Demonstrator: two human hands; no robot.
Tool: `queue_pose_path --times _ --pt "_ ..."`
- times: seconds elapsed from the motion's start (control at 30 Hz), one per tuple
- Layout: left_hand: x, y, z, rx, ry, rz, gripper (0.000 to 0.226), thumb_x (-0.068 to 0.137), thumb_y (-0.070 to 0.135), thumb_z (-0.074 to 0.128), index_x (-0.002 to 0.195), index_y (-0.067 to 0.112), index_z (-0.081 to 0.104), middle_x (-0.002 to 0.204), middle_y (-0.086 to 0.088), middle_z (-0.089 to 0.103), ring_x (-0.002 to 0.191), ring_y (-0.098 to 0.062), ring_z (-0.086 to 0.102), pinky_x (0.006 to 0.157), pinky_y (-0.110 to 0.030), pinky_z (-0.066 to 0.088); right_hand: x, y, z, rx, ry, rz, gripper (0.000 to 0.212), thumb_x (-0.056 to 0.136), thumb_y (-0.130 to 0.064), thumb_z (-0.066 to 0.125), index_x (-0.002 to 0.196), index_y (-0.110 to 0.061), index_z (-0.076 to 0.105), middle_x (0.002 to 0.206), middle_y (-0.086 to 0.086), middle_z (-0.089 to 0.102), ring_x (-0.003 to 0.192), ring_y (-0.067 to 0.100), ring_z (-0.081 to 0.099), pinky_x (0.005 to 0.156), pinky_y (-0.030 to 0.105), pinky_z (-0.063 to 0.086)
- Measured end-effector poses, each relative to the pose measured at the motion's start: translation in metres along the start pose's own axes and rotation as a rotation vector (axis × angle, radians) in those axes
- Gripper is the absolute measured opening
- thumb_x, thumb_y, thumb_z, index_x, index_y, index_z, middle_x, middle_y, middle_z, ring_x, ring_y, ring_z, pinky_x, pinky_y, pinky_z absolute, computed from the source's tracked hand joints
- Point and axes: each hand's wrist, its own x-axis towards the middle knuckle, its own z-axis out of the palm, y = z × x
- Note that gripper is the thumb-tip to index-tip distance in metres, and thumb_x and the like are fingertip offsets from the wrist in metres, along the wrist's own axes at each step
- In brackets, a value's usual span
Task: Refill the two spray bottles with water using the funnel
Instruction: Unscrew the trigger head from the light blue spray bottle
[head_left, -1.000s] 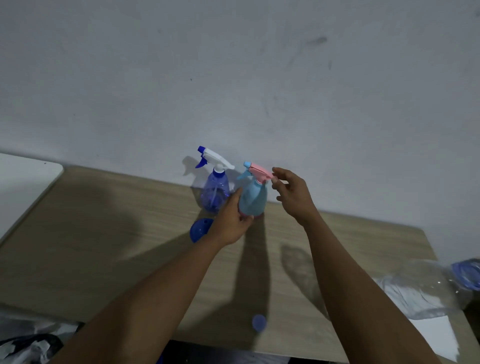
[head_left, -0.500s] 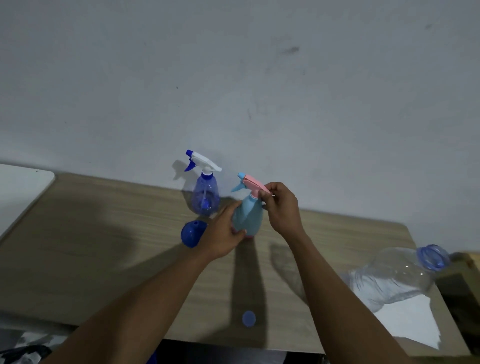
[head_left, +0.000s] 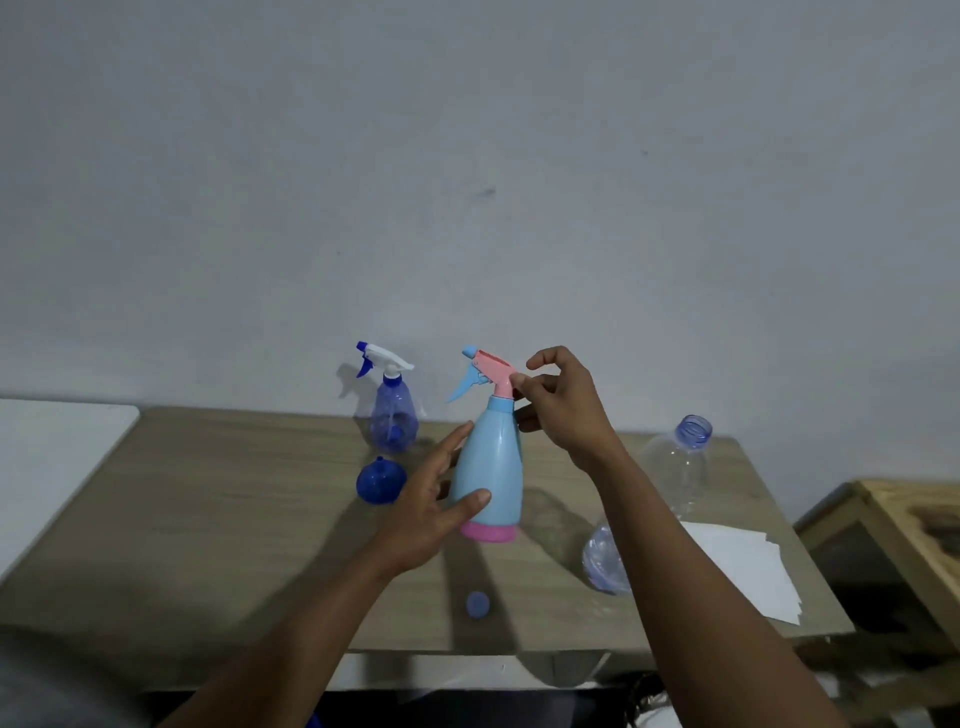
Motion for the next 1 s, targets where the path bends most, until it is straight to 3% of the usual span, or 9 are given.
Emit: queue_pose_path --times 0.13,0.2,0.33,0.4,0.57,0.7,0.8,0.9,1.0 --pt "-0.023 0.029 0.009 -0.061 -0.065 0.025 0.079 0.081 0.029 0.078 0.146 0.047 0.037 0.143 0.014 0.050 0.127 -0.015 0.056 0.088 -0.038 0.058 -0.021 -0.025 -0.010 -0.029 -0.054 -0.082 0.014 0.100 -0.018 0.059 0.103 -0.008 0.050 0.083 0.015 0.071 0.061 0.029 0.060 0.065 0.044 0.056" --pt "-0.032 0.039 0.014 -0.053 -0.061 0.057 0.080 0.078 0.032 0.080 0.145 0.048 0.039 0.143 0.016 0.050 0.125 -0.013 0.057 0.086 -0.038 0.059 -0.033 -0.033 -0.013 -0.015 -0.101 -0.136 0.007 0.101 -0.018 0.055 0.103 -0.011 0.058 0.088 0.018 0.069 0.066 0.026 0.061 0.068 0.044 0.057" --pt "-0.045 0.052 0.020 -0.035 -0.050 0.078 0.082 0.075 0.036 0.083 0.143 0.052 0.040 0.146 0.013 0.047 0.125 -0.017 0.058 0.087 -0.045 0.059 -0.055 -0.038 -0.017 0.049 -0.211 -0.152 0.018 0.101 -0.017 0.056 0.108 -0.016 0.073 0.106 0.014 0.070 0.088 0.016 0.065 0.077 0.038 0.059" --pt "-0.051 0.057 0.021 -0.028 -0.052 0.078 0.082 0.073 0.038 0.084 0.141 0.054 0.041 0.146 0.013 0.047 0.125 -0.023 0.057 0.087 -0.050 0.059 -0.062 -0.040 -0.015 0.070 -0.188 -0.163 0.015 0.097 -0.018 0.063 0.106 -0.016 0.075 0.107 0.009 0.072 0.092 0.013 0.066 0.079 0.036 0.059" --pt "-0.062 0.063 0.024 0.025 -0.041 0.080 0.083 0.073 0.039 0.085 0.141 0.054 0.041 0.143 0.015 0.047 0.122 -0.028 0.058 0.086 -0.049 0.059 -0.073 -0.042 -0.008 0.113 -0.071 -0.201 0.015 0.083 -0.013 0.080 0.097 -0.008 0.076 0.097 0.014 0.073 0.082 0.016 0.065 0.085 0.038 0.059" --pt "-0.068 0.066 0.021 0.075 -0.035 0.098 0.083 0.071 0.041 0.086 0.141 0.053 0.041 0.142 0.017 0.050 0.122 -0.028 0.059 0.091 -0.048 0.058 -0.079 -0.042 -0.007 0.154 -0.070 -0.187 0.015 0.083 -0.005 0.079 0.097 -0.004 0.076 0.096 0.017 0.073 0.082 0.018 0.064 0.090 0.042 0.056" --pt "-0.071 0.070 0.019 0.075 -0.038 0.109 0.082 0.072 0.037 0.085 0.141 0.051 0.043 0.138 0.022 0.053 0.120 -0.022 0.061 0.092 -0.045 0.058 -0.082 -0.043 -0.007 0.202 -0.106 -0.191 0.016 0.087 -0.001 0.072 0.102 -0.005 0.075 0.107 0.018 0.073 0.094 0.024 0.071 0.097 0.044 0.055" --pt "-0.071 0.072 0.019 0.088 -0.032 0.125 0.082 0.073 0.038 0.084 0.142 0.051 0.041 0.142 0.018 0.051 0.120 -0.022 0.061 0.091 -0.041 0.058 -0.083 -0.046 -0.007 0.248 -0.144 -0.179 0.018 0.092 0.000 0.064 0.107 -0.002 0.071 0.116 0.021 0.069 0.102 0.031 0.073 0.094 0.047 0.055" --pt "-0.070 0.073 0.018 0.096 -0.021 0.137 0.083 0.072 0.041 0.084 0.142 0.052 0.041 0.143 0.018 0.050 0.121 -0.023 0.061 0.093 -0.042 0.058 -0.083 -0.048 -0.005 0.221 -0.115 -0.209 0.015 0.088 -0.006 0.073 0.102 -0.004 0.072 0.099 0.012 0.072 0.088 0.017 0.070 0.082 0.036 0.058"
